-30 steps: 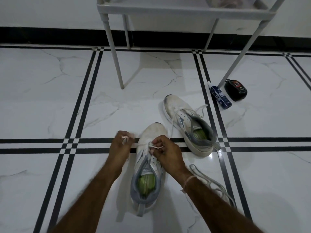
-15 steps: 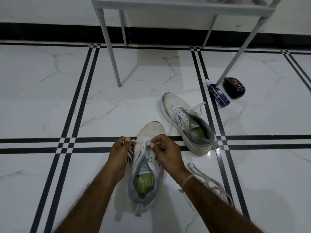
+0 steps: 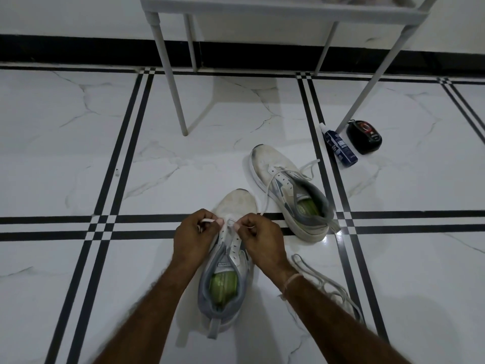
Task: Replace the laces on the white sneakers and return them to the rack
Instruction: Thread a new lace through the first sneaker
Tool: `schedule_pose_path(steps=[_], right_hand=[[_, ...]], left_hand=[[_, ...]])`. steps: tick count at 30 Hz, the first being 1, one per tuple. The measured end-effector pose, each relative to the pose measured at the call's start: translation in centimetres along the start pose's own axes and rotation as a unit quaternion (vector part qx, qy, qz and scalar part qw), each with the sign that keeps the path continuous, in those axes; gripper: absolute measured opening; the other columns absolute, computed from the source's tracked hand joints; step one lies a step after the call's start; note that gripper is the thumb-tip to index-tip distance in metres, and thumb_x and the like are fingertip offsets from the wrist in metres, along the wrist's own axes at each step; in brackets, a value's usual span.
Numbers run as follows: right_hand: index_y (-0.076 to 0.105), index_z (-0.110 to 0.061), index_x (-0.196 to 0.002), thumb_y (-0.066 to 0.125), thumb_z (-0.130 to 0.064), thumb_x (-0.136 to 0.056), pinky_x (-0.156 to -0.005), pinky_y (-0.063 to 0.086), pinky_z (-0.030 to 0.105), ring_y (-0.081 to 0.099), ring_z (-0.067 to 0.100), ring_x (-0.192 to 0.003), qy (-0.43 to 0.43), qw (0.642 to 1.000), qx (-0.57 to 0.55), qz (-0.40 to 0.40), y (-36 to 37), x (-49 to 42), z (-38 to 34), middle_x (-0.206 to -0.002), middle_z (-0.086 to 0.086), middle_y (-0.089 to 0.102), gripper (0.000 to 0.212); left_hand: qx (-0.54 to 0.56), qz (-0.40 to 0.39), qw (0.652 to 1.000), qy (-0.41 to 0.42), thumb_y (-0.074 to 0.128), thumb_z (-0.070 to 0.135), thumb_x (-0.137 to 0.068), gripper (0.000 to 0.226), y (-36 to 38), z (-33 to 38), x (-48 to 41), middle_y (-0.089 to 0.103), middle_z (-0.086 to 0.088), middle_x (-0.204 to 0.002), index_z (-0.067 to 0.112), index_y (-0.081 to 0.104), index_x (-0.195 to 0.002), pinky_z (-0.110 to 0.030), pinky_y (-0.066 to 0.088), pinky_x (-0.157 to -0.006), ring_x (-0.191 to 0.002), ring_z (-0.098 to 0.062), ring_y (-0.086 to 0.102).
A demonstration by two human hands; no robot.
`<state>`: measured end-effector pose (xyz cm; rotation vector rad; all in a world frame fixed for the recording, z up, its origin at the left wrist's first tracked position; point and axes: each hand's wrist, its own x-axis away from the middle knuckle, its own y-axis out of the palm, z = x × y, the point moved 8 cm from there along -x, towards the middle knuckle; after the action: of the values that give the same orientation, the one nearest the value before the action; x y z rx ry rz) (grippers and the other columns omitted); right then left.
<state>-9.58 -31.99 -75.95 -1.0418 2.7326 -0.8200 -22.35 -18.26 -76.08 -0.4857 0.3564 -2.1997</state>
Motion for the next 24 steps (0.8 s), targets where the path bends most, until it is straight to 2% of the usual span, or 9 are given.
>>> schedule_pose_path(steps=[2, 6, 10, 11, 13, 16, 19, 22, 24], right_hand=[[0.069, -0.02, -0.08, 0.073, -0.027, -0.091, -0.063, 0.043, 0.01, 0.065, 0.006, -0.072, -0.004, 1.0, 0.017, 0.004, 0.0, 0.0, -0.1, -0.075, -0.009, 0.069, 0.014], [0.07, -0.02, -0.081, 0.075, -0.023, -0.09, -0.063, 0.044, 0.008, 0.067, 0.005, -0.072, 0.023, 1.0, 0.005, -0.016, 0.1, -0.1, 0.3, -0.076, -0.01, 0.071, 0.01], [0.073, -0.015, -0.079, 0.074, -0.031, -0.092, -0.067, 0.055, 0.026, 0.07, 0.013, -0.072, 0.049, 0.997, -0.042, -0.037, 0.0, -0.5, 0.1, -0.072, -0.003, 0.072, 0.02], [0.074, -0.014, -0.077, 0.074, -0.031, -0.092, -0.065, 0.054, 0.027, 0.069, 0.013, -0.07, 0.054, 0.997, -0.034, -0.039, 0.1, -0.6, 0.1, -0.069, -0.003, 0.072, 0.022], [0.077, -0.016, -0.077, 0.077, -0.026, -0.089, -0.063, 0.05, 0.018, 0.068, 0.007, -0.068, 0.064, 0.997, -0.004, -0.04, 0.3, -0.9, 0.0, -0.068, -0.007, 0.072, 0.015], [0.082, -0.018, -0.086, 0.079, -0.021, -0.086, -0.069, 0.049, 0.013, 0.07, 0.003, -0.075, 0.078, 0.996, -0.001, -0.045, 0.4, -1.0, 0.2, -0.079, -0.009, 0.077, 0.004], [0.081, -0.017, -0.092, 0.075, -0.018, -0.09, -0.069, 0.042, 0.009, 0.068, 0.008, -0.085, 0.031, 0.996, 0.067, -0.045, 0.4, -0.6, -0.5, -0.09, -0.004, 0.077, 0.007], [0.074, -0.016, -0.084, 0.07, -0.02, -0.094, -0.066, 0.03, 0.022, 0.057, 0.014, -0.082, -0.015, 0.989, 0.146, -0.027, 0.4, -0.2, -1.3, -0.087, 0.002, 0.067, 0.011], [0.067, -0.018, -0.079, 0.067, -0.021, -0.094, -0.065, 0.029, 0.023, 0.055, 0.013, -0.078, -0.012, 0.99, 0.14, -0.024, 0.1, -0.4, -1.2, -0.083, 0.001, 0.064, 0.015]], left_hand=[[-0.005, 0.007, 1.0, -0.02, 0.074, 0.031, -0.091, 0.013, 0.0, -0.2, 0.1, 0.072, 0.006, -0.08, 0.021, 0.071, -0.082, -0.036, 0.055, -0.078, -0.081, -0.016, 0.067], [-0.006, 0.02, 0.999, -0.047, 0.075, 0.031, -0.089, 0.013, -0.1, -0.4, 0.4, 0.072, 0.006, -0.083, 0.02, 0.071, -0.085, -0.033, 0.054, -0.078, -0.082, -0.012, 0.067], [0.005, 0.013, 0.999, -0.049, 0.075, 0.031, -0.09, 0.012, 0.0, -0.5, 0.4, 0.073, 0.006, -0.085, 0.019, 0.072, -0.087, -0.033, 0.054, -0.079, -0.084, -0.012, 0.067], [0.013, 0.01, 0.998, -0.053, 0.075, 0.03, -0.09, 0.011, 0.1, -0.6, 0.4, 0.073, 0.006, -0.087, 0.019, 0.072, -0.087, -0.035, 0.055, -0.081, -0.085, -0.013, 0.068], [0.034, 0.007, 0.997, -0.065, 0.074, 0.028, -0.091, 0.009, 0.3, -0.9, 0.6, 0.074, 0.005, -0.088, 0.019, 0.073, -0.088, -0.04, 0.057, -0.085, -0.087, -0.014, 0.069], [0.058, 0.014, 0.995, -0.084, 0.075, 0.027, -0.09, 0.005, 0.3, -1.2, 0.8, 0.074, 0.006, -0.092, 0.022, 0.074, -0.09, -0.041, 0.058, -0.089, -0.09, -0.014, 0.069], [0.069, 0.014, 0.993, -0.092, 0.075, 0.026, -0.09, 0.005, 0.2, -1.4, 0.8, 0.075, 0.005, -0.093, 0.021, 0.074, -0.091, -0.038, 0.058, -0.088, -0.09, -0.014, 0.069], [0.079, 0.016, 0.992, -0.097, 0.075, 0.028, -0.09, 0.006, 0.3, -1.3, 0.8, 0.075, 0.006, -0.093, 0.022, 0.075, -0.093, -0.035, 0.058, -0.086, -0.09, -0.013, 0.069], [0.084, 0.017, 0.992, -0.094, 0.074, 0.027, -0.091, 0.004, 0.3, -1.1, 1.0, 0.075, 0.008, -0.091, 0.023, 0.075, -0.092, -0.031, 0.056, -0.081, -0.086, -0.009, 0.068]])
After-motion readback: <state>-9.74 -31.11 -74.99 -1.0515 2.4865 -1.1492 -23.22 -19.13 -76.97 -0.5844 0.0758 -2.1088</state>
